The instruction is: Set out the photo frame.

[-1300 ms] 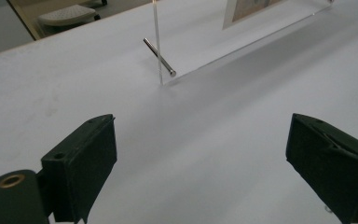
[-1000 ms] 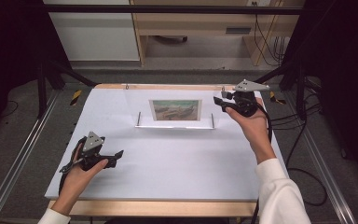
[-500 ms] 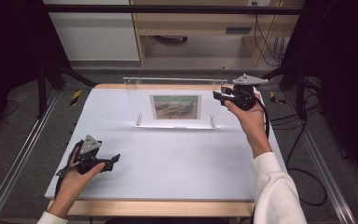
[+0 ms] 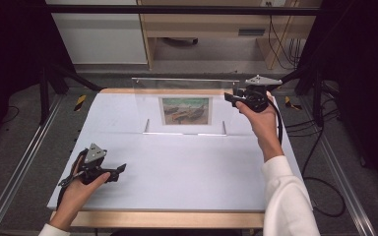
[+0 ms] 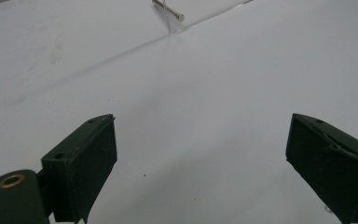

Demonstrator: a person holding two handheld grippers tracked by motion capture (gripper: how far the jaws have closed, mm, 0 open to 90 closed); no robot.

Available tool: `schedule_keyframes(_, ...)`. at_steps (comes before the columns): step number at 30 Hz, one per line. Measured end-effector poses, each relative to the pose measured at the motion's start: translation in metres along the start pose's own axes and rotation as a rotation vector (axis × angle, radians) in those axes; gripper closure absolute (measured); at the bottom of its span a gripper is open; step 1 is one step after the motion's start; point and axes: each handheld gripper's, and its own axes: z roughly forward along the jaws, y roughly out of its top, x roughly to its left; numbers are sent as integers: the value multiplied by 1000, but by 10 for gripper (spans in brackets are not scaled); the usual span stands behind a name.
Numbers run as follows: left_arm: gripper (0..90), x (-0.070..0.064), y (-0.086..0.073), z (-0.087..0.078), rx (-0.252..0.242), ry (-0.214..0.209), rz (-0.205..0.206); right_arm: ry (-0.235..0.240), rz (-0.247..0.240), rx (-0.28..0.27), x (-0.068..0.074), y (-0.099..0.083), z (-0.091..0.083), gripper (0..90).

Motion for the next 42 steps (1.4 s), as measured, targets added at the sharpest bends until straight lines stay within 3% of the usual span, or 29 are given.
schedule_keyframes(7,84,-1,0,1,6,-6,6,-11,25,-13,-2,0,5,552)
schedule_keyframes(16,84,-1,0,0,2,-8,6,-21,19,-11,0,0,5,533)
schedule_keyframes(23,84,0,0,-1,7,-3,9,-49,13,-2,4,-2,5,387)
schedule_keyframes(31,84,-1,-1,2,28,6,8,-117,-31,19,16,-15,-16,171)
schedule_keyframes(42,79,-3,-2,3,32,11,9,-129,2,20,21,-44,-50,87)
